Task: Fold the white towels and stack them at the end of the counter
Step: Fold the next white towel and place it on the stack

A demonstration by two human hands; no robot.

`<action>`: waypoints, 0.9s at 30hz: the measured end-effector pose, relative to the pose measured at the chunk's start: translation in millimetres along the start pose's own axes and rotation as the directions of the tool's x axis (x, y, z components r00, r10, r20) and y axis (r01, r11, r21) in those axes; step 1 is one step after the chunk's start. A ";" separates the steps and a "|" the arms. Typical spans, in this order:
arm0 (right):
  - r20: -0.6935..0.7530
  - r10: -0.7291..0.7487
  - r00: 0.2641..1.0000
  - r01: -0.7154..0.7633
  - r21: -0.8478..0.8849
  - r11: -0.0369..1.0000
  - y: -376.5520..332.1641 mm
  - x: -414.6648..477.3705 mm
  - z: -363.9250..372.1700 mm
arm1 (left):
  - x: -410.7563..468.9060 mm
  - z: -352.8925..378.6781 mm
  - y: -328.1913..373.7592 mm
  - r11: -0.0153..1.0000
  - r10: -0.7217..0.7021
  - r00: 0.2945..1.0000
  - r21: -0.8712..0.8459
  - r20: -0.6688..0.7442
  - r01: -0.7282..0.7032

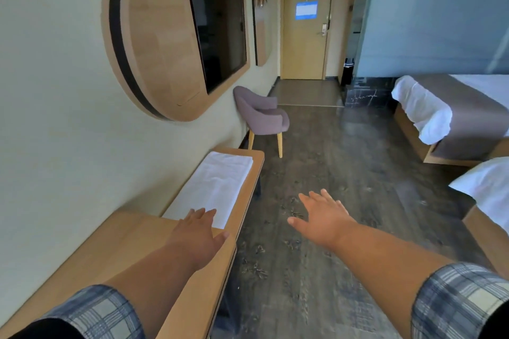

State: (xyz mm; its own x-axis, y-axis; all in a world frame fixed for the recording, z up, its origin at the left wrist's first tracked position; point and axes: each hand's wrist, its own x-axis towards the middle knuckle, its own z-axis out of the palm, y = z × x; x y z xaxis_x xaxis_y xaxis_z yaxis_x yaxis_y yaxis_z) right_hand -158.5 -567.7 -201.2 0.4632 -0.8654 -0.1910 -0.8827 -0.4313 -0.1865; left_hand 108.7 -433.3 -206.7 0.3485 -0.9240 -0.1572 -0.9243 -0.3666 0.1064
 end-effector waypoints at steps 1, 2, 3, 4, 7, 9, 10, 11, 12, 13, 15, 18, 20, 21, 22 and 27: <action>0.014 0.004 1.000 -0.004 0.001 1.000 6.5 15.0 -0.1 | 16.2 1.6 3.9 1.000 -0.001 1.000 0.006 0.013 0.001; 0.025 0.004 1.000 -0.005 0.003 1.000 13.0 30.8 -0.9 | 32.2 3.4 7.8 1.000 -0.005 1.000 0.017 0.024 0.004; 0.031 0.001 1.000 -0.001 0.005 1.000 20.1 47.8 -2.6 | 48.4 5.8 12.6 1.000 -0.012 1.000 0.024 0.029 0.011; 0.032 -0.006 0.999 0.006 0.004 1.000 27.0 66.4 -5.5 | 65.5 8.2 17.4 0.999 -0.021 0.999 0.026 0.029 0.020; 0.026 -0.049 0.998 0.049 0.001 0.999 44.6 130.1 -21.5 | 122.1 11.9 30.9 0.998 -0.056 0.998 0.014 0.018 0.055; 0.020 -0.094 0.995 0.094 -0.002 0.996 53.1 178.4 -32.9 | 163.7 11.8 38.7 0.996 -0.091 0.996 -0.018 -0.007 0.091; 0.018 -0.123 0.992 0.123 -0.009 0.992 56.8 204.1 -38.5 | 185.1 10.6 42.6 0.993 -0.111 0.993 -0.034 -0.025 0.110; 0.021 -0.152 0.988 0.152 -0.017 0.988 61.1 230.4 -44.5 | 206.1 9.4 47.0 0.990 -0.133 0.990 -0.052 -0.043 0.130; 0.027 -0.179 0.983 0.180 -0.026 0.983 65.2 256.2 -49.9 | 225.4 8.9 51.4 0.986 -0.155 0.986 -0.074 -0.056 0.151; 0.038 -0.206 0.978 0.207 -0.039 0.977 69.1 281.4 -55.0 | 242.2 9.6 56.3 0.980 -0.181 0.981 -0.098 -0.063 0.175; 0.082 -0.256 0.963 0.262 -0.078 0.962 75.2 329.9 -62.1 | 267.9 15.1 65.9 0.962 -0.241 0.969 -0.145 -0.060 0.230; 0.140 -0.309 0.941 0.328 -0.137 0.935 77.0 393.2 -62.3 | 292.7 35.8 71.6 0.920 -0.346 0.937 -0.212 -0.043 0.329; 0.181 -0.348 0.920 0.375 -0.146 0.915 69.8 427.9 -49.5 | 299.9 55.8 64.9 0.883 -0.415 0.910 -0.236 0.010 0.405; 0.202 -0.372 0.906 0.403 -0.143 0.904 63.5 442.0 -39.8 | 300.7 67.0 58.8 0.863 -0.451 0.892 -0.237 0.038 0.446; 0.226 -0.397 0.889 0.434 -0.144 0.889 55.3 454.7 -28.4 | 300.8 78.5 50.4 0.842 -0.486 0.872 -0.235 0.064 0.486; 0.341 -0.528 0.778 0.601 -0.160 0.783 -8.0 517.4 34.4 | 320.8 125.8 -11.5 0.746 -0.621 0.772 -0.201 0.134 0.635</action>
State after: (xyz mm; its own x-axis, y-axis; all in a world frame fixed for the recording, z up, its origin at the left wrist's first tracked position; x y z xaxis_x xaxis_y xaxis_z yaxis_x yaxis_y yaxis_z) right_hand 91.0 -1003.2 -331.7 0.8532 -0.3587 -0.3786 -0.4250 -0.8989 -0.1062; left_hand 211.5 -711.9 -381.8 0.8221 -0.4714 -0.3192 -0.4370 -0.8819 0.1769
